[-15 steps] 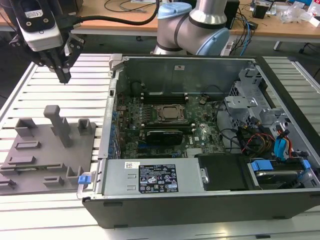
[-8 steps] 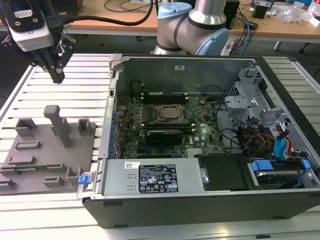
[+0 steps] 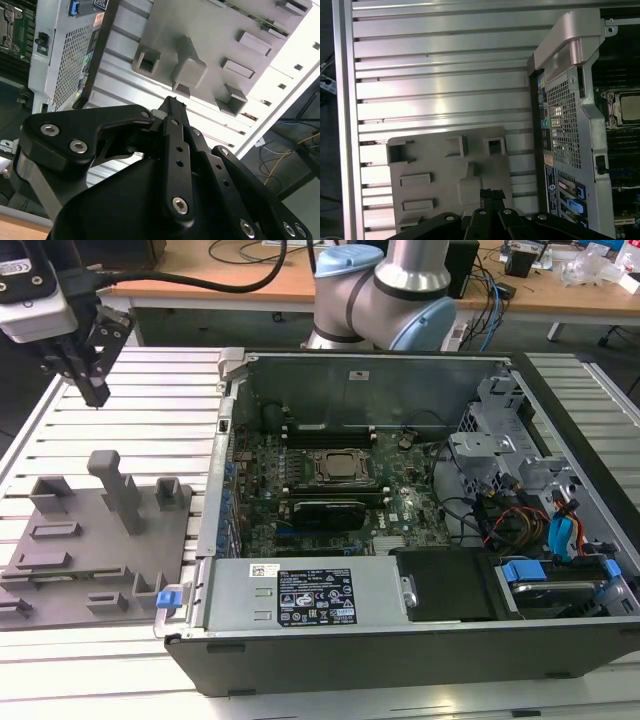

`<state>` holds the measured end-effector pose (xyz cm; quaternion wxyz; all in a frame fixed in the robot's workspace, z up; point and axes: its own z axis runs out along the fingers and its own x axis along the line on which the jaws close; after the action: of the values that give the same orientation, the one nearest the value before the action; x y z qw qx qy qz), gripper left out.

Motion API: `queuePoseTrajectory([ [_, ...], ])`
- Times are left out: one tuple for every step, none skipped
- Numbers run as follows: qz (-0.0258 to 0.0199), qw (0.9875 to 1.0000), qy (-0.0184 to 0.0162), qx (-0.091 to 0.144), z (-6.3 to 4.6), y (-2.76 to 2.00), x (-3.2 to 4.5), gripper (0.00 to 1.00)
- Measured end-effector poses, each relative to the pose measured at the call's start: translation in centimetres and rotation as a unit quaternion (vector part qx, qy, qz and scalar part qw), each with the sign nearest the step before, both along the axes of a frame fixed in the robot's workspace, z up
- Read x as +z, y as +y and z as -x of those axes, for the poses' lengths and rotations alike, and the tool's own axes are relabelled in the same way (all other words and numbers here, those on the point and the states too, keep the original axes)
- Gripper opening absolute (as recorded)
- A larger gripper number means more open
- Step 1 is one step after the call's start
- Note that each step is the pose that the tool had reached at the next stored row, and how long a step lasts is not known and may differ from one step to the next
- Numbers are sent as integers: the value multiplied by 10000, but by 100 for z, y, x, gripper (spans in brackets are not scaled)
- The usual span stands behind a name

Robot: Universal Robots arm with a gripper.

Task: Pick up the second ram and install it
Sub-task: 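Reach for the second ram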

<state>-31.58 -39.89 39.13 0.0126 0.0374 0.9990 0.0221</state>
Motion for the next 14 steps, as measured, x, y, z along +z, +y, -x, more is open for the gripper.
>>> queuePoseTrajectory([
  [0, 10000, 0, -1, 79, 0, -2, 11],
  [0, 10000, 0, -1, 136, 0, -2, 11],
  [0, 10000, 0, -1, 165, 0, -3, 11],
  [0, 10000, 0, -1, 185, 0, -3, 11],
  [0, 10000, 0, 0, 234, 0, -4, 11],
  [0, 10000, 0, 0, 261, 0, -6, 11],
  [0, 10000, 0, 0, 308, 0, -7, 11],
  [0, 10000, 0, 0, 333, 0, -7, 11],
  [0, 10000, 0, 0, 350, 0, -9, 11],
  [0, 10000, 0, 0, 376, 0, -9, 11],
  [0, 10000, 0, 0, 393, 0, -9, 11],
  [0, 10000, 0, -1, 416, 0, -10, 11],
  [0, 10000, 0, -1, 433, 0, -11, 11],
  [0, 10000, 0, -1, 457, 0, -12, 11],
])
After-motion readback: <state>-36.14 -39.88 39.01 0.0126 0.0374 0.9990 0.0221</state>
